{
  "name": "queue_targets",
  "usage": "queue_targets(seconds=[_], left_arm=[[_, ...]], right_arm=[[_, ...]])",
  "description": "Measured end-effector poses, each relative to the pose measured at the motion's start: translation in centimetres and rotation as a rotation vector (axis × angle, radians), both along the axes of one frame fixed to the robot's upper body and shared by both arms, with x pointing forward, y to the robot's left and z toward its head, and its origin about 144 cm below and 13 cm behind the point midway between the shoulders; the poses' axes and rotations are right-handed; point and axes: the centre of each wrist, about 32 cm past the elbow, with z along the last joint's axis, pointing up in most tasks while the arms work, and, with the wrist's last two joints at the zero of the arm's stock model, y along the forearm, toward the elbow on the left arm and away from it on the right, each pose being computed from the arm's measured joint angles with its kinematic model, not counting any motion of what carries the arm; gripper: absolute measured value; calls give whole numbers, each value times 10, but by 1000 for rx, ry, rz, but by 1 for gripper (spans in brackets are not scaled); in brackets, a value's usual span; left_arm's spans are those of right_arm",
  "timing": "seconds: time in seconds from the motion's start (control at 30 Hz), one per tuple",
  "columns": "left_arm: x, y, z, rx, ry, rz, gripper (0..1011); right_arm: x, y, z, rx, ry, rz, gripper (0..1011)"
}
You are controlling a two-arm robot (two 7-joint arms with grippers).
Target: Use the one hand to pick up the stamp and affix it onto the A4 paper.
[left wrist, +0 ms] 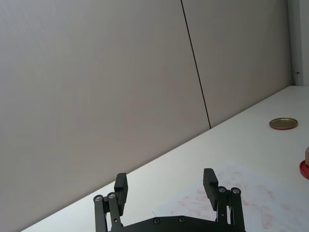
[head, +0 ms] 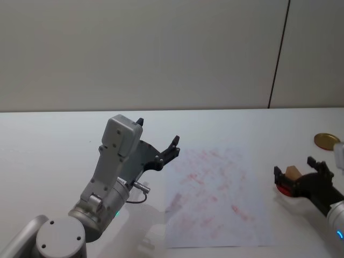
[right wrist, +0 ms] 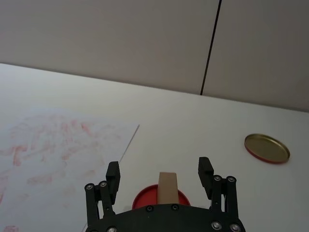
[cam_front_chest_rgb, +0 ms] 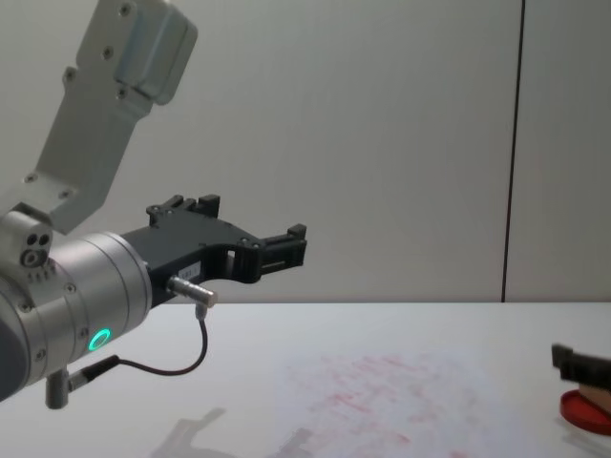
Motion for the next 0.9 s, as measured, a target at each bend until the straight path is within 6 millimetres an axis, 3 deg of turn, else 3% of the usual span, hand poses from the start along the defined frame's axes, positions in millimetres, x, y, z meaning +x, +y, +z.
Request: queue_targets(seconds=[0.37, 0.9], left_arm=[[0, 0, 0, 0, 0, 0, 993], [0, 0, 0, 0, 0, 0, 993]], right_arm=[[-14, 1, 23, 9, -83, 40, 1001], [-24, 1, 38, 15, -124, 73, 1001]])
